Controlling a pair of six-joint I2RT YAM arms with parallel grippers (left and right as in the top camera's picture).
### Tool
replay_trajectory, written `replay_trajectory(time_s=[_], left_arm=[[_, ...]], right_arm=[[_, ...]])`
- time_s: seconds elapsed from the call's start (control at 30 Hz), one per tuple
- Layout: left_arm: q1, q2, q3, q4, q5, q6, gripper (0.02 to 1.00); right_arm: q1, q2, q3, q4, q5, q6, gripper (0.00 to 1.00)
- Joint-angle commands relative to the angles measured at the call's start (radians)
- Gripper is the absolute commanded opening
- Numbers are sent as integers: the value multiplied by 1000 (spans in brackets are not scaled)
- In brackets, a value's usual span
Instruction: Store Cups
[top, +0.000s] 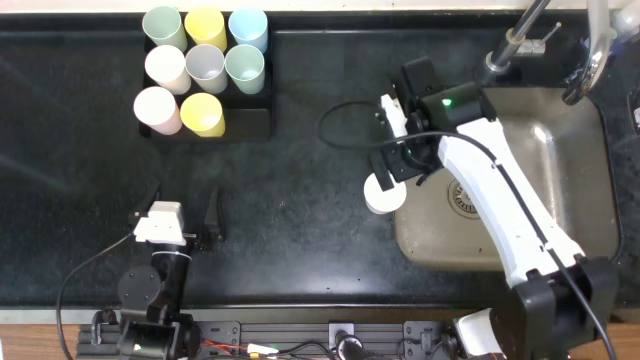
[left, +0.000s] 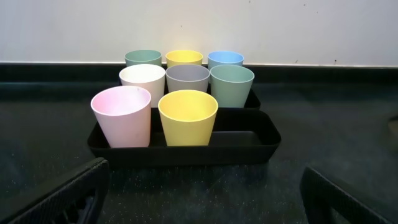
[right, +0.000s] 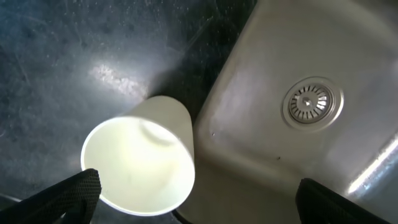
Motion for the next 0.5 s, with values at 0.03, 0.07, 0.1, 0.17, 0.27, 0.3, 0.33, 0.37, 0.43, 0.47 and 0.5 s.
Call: replay_trajectory(time_s=[0.03, 0.07, 0.1, 0.17, 0.27, 0.3, 0.33, 0.37, 0.43, 0.47, 0.5], left_arm=[[2, -10, -4, -1, 10, 22, 1000], [2, -10, -4, -1, 10, 22, 1000], [2, -10, -4, -1, 10, 22, 1000], [2, -10, -4, -1, 10, 22, 1000], [2, -10, -4, -1, 9, 22, 1000], [2, -10, -4, -1, 10, 22, 1000], [2, -10, -4, -1, 10, 22, 1000], [2, -10, -4, -1, 9, 22, 1000], [2, -10, -4, -1, 10, 22, 1000], [2, -10, -4, -1, 10, 22, 1000], [2, -10, -4, -1, 10, 22, 998]], right_arm=[[-13, 27, 27, 7, -14, -29, 998], [-14, 32, 19, 11, -14, -44, 998], [-15, 33, 8, 15, -12, -56, 998], [-15, 33, -17, 21, 3, -63, 998], [-15, 33, -47, 30, 4, -62, 998], [-14, 33, -55, 38, 1, -62, 998], [-14, 33, -60, 45, 0, -62, 998], [-14, 33, -66, 52, -1, -62, 998], [-14, 33, -72, 59, -3, -62, 996], [-14, 33, -73, 58, -3, -62, 998], [-14, 33, -73, 58, -3, -63, 996]])
